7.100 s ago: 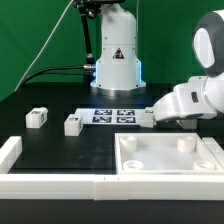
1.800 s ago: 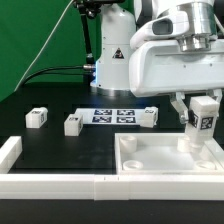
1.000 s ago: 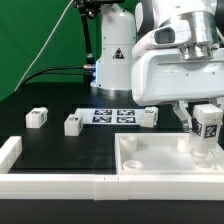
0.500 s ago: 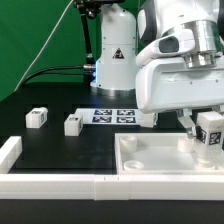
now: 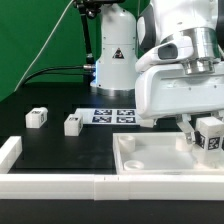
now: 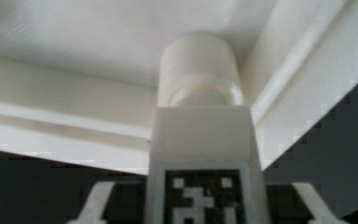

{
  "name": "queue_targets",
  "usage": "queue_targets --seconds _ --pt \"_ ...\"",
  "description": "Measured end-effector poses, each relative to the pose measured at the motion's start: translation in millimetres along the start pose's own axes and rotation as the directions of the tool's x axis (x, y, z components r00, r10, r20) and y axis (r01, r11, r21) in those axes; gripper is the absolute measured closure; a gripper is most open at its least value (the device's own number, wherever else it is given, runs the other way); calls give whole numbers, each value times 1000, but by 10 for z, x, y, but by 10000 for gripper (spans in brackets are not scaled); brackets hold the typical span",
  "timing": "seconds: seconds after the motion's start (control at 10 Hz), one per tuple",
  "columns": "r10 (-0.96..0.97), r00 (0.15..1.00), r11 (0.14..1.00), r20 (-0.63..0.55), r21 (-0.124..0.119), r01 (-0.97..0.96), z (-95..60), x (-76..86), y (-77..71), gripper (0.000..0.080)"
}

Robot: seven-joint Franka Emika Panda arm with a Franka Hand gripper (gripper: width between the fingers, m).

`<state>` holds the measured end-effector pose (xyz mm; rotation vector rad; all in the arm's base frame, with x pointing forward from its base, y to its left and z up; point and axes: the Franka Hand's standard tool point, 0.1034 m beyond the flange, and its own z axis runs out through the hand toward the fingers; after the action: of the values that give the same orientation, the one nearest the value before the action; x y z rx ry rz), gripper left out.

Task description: Assemble one leg

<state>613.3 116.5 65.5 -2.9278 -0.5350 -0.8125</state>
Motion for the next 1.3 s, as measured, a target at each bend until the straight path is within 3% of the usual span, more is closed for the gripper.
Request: queue_targets --seconds 0.1,0.2,0.3,0.5,0.8,1.2,1.3 --pt "-7 1000 1000 -7 -2 7 1 7 2 512" --pt "-8 1000 1000 -7 -1 8 2 7 0 437" --pt "-8 1000 1000 -7 -1 8 2 7 0 437" --pt "-8 1000 1000 -7 -1 8 2 7 -1 186" --pt "-8 1000 1000 -7 -1 8 0 10 0 152" --pt "-14 1000 1000 27 -3 14 -222 203 75 151" --pt "-15 999 1000 39 1 15 -210 183 57 151"
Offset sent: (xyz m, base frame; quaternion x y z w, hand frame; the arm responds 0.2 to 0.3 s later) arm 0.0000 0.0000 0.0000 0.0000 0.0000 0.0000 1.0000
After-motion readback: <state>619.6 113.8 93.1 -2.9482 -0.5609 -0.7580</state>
